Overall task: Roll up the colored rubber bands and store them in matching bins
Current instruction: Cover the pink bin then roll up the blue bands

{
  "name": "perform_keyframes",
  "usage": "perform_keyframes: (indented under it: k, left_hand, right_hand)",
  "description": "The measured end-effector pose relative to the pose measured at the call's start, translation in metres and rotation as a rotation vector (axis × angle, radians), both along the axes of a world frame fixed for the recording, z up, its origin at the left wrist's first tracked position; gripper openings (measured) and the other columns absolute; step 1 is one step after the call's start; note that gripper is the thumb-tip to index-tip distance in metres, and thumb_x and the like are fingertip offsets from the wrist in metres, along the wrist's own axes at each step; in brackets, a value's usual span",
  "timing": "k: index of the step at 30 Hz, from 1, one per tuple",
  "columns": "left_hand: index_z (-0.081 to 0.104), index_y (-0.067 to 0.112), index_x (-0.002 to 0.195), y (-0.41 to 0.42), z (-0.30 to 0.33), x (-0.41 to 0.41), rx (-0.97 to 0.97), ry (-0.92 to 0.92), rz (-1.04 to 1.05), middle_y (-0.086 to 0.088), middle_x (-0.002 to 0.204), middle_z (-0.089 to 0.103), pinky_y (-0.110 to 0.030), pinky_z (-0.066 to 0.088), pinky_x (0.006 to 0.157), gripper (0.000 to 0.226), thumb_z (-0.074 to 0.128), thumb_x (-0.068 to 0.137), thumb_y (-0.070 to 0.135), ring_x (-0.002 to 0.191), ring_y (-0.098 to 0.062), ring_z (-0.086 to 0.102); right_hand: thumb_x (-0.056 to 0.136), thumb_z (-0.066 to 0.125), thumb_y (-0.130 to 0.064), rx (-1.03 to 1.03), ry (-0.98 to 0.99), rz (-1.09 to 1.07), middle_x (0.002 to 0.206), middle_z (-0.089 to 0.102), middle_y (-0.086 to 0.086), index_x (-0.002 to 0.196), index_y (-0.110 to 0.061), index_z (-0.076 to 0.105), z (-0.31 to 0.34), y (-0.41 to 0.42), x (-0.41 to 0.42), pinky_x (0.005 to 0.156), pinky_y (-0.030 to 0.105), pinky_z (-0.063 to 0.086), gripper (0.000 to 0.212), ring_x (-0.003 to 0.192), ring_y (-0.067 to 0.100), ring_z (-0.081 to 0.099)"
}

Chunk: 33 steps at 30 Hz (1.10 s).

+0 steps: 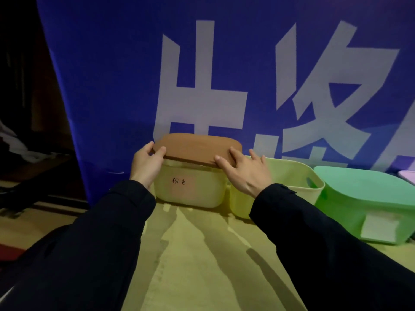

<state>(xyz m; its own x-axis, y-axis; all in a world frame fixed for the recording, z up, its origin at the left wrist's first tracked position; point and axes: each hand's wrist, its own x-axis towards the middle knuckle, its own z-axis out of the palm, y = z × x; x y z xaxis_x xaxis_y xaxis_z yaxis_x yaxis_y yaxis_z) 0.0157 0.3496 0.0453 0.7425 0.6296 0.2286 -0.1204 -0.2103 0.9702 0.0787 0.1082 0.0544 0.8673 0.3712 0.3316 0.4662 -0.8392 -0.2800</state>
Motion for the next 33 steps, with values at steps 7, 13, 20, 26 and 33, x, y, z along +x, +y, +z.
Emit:
perform_keyframes:
  k: [7, 13, 20, 26, 33]
  left_hand:
    - [0.038, 0.020, 0.155, 0.007, -0.019, 0.004, 0.167, 0.105, 0.132, -0.001, 0.156, 0.044, -0.044, 0.035, 0.117, 0.059, 0.054, 0.102, 0.040, 0.143, -0.024, 0.040]
    - [0.035, 0.016, 0.156, 0.016, -0.026, 0.004, 0.157, 0.111, 0.047, -0.004, 0.157, 0.042, -0.039, 0.037, 0.114, 0.061, 0.051, 0.104, 0.041, 0.142, -0.024, 0.042]
    - [0.035, 0.018, 0.155, 0.023, -0.042, 0.006, 0.238, 0.133, 0.050, -0.005, 0.157, 0.041, -0.045, 0.038, 0.114, 0.060, 0.048, 0.104, 0.046, 0.141, -0.026, 0.042]
    - [0.031, 0.024, 0.158, 0.020, -0.039, 0.016, 0.396, 0.204, 0.012, 0.003, 0.168, 0.018, -0.048, 0.020, 0.124, 0.051, 0.030, 0.108, 0.032, 0.153, -0.024, 0.020]
    - [0.049, 0.017, 0.142, 0.028, -0.040, 0.022, 0.677, 0.287, 0.116, -0.005, 0.154, 0.044, -0.049, 0.040, 0.109, 0.049, 0.031, 0.102, 0.041, 0.138, -0.027, 0.044]
  right_hand:
    - [0.085, 0.008, -0.087, -0.177, 0.029, 0.015, 0.159, 0.037, 0.006, 0.155, -0.031, 0.024, -0.011, 0.008, 0.002, 0.123, 0.055, 0.004, 0.091, 0.152, 0.033, 0.016]
    - [0.074, 0.012, -0.097, -0.236, 0.106, 0.003, 0.160, 0.034, 0.008, 0.154, -0.035, 0.020, -0.011, 0.017, 0.008, 0.118, 0.053, 0.023, 0.102, 0.147, 0.034, 0.026]
    - [0.081, 0.019, -0.091, -0.323, 0.123, 0.052, 0.167, 0.009, 0.007, 0.157, -0.037, 0.013, -0.006, 0.022, 0.015, 0.123, 0.050, 0.016, 0.094, 0.152, 0.031, 0.014]
    - [0.076, 0.038, -0.092, -0.107, 0.180, 0.136, 0.133, 0.051, 0.003, 0.124, -0.021, 0.046, -0.004, 0.037, 0.037, 0.099, 0.042, 0.048, 0.086, 0.115, 0.021, 0.051]
    - [0.076, 0.029, -0.095, -0.224, 0.123, 0.075, 0.138, 0.053, 0.007, 0.142, -0.034, 0.045, 0.002, 0.048, 0.052, 0.102, 0.046, 0.042, 0.092, 0.122, 0.031, 0.044]
